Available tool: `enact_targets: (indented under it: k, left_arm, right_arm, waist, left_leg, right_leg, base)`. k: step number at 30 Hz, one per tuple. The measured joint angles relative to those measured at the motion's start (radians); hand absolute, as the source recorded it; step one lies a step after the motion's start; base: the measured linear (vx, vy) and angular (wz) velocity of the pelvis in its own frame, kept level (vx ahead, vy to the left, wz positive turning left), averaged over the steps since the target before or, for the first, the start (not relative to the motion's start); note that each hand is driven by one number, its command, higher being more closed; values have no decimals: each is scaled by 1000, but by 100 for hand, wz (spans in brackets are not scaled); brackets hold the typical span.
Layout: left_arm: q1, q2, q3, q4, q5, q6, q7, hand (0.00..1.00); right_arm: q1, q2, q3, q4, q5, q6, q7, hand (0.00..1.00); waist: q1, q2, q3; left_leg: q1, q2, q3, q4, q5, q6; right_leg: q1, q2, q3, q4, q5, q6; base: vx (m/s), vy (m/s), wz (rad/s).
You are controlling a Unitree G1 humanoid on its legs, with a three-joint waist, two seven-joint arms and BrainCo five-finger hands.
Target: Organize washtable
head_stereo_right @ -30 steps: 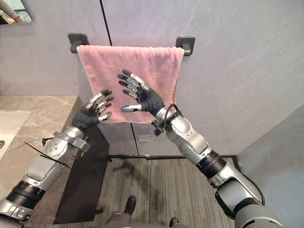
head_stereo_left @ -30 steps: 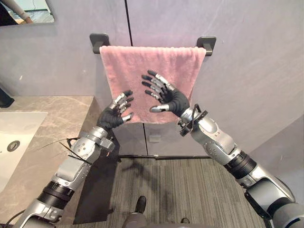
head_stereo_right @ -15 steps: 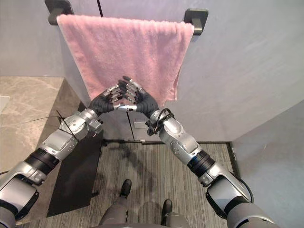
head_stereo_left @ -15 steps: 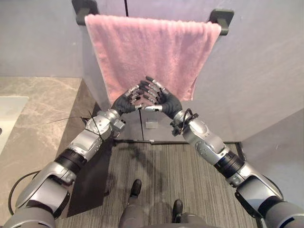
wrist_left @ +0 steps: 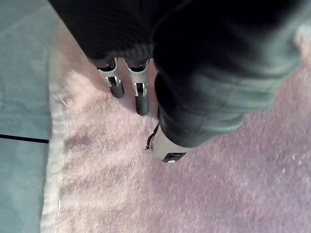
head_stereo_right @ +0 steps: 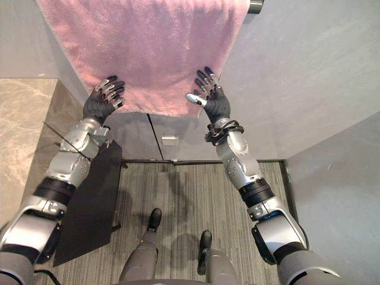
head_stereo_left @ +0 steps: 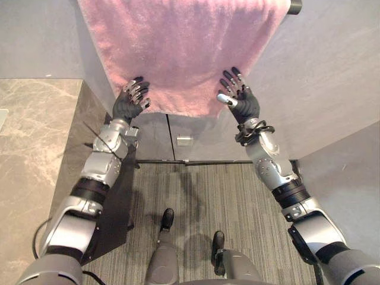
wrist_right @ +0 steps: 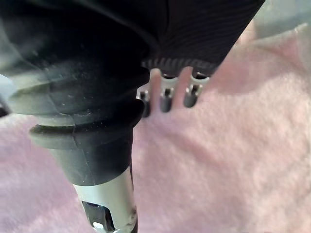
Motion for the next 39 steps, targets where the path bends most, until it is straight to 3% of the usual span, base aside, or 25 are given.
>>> enact_targets:
  k: [4, 8, 12, 14, 18, 25, 30, 35, 39]
  left_arm:
    - [222, -123, 105, -146, 8, -7, 39, 0]
    - [499, -256, 173, -310, 59, -10, 32, 0]
    - [648, -307, 228, -343, 113, -9, 12, 0]
    - [773, -368, 325, -387, 137, -2, -17, 0]
    - [889, -447, 425, -435, 163, -1, -33, 0]
    - [977, -552, 397, -488, 163, 4, -67, 0]
    - [1040, -573, 340, -488, 163, 13, -77, 0]
    - [1076, -592, 268, -485, 167, 33, -91, 0]
    - [1079, -592, 222, -471, 186, 43, -98, 0]
  right_arm:
    - [150, 55, -98, -16, -33, -22, -17, 0]
    - [382, 95, -184, -85, -85, -13, -15, 0]
    - [509, 119, -282, -131, -119, -12, -10, 0]
    - [653, 151, -388, -217, -142, -13, -8, 0]
    - [793, 196, -453, -276, -150, -11, -6, 0]
    - [899, 280, -412, -394, -159, 9, 17, 0]
    - [965, 307, -390, -434, -160, 12, 33, 0]
    - [1031, 313, -388, -438, -188, 48, 35, 0]
    - [1042, 318, -373, -438, -195, 52, 30, 0]
  waist:
    - [3, 2, 1]
    - [22, 12, 7]
    - [23, 17, 7]
    - [18, 26, 2]
    - [17, 43, -16]
    - [18, 53, -74]
    - [18, 48, -129]
    - [14, 48, -155]
    - [14, 54, -171]
  left_leg:
    - [21, -3, -3, 0, -5, -5]
    - [35, -1, -7, 0, -20, -10]
    - [56, -3, -7, 0, -27, -9]
    - [71, -9, -21, 0, -34, -1]
    - [96, -20, -35, 0, -35, 0]
    - [142, -41, -57, 0, -43, 10]
    - [178, -62, -59, 0, -57, 22]
    - [227, -82, -60, 0, -61, 30]
    - [227, -84, -53, 0, -61, 30]
  right_leg:
    - [25, -4, -4, -1, -12, 0]
    - [44, -8, -10, -8, -18, -2]
    - [67, -9, -11, -10, -25, -1]
    - [95, -9, -31, -20, -39, -1]
    - [138, -14, -58, -48, -40, 1]
    - [219, -34, -107, -68, -49, 10]
    - [261, -56, -123, -67, -61, 23]
    - [312, -79, -135, -59, -74, 37]
    - [312, -83, -136, -57, -74, 37]
  base:
    - [33, -12, 6]
    - [37, -9, 4]
    - [39, -18, 3]
    - [37, -23, 24]
    - [46, -14, 19]
    - [19, 0, 19]
    - [7, 25, 11]
    - [7, 22, 8]
    - [0, 0, 0]
